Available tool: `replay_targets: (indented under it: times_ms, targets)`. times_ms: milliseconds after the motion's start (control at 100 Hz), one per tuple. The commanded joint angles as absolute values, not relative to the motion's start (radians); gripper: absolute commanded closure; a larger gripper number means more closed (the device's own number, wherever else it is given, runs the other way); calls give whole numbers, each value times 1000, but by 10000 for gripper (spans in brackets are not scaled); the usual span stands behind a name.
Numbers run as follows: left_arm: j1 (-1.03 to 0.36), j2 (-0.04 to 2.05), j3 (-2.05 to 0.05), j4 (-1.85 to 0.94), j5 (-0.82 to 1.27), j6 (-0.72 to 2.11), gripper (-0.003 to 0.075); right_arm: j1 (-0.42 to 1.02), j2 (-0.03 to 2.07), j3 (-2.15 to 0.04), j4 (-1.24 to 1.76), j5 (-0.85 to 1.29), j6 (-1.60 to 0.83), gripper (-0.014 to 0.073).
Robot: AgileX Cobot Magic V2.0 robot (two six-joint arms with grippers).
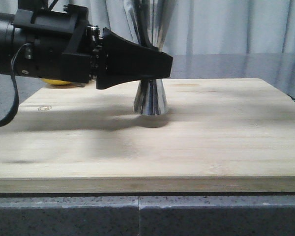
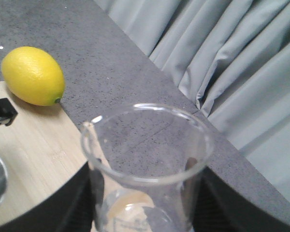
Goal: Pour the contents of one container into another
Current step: 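Tilt the beaker upright with the right gripper and raise it away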
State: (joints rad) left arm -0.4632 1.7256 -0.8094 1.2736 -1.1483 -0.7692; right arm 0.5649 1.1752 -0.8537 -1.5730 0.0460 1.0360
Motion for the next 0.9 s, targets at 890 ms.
replay_targets:
  times_ms: [890]
  targets:
    - [-470,1677,-832,1247,-1363,-779,739,397,1215,-886,-1562,-134,1104,407]
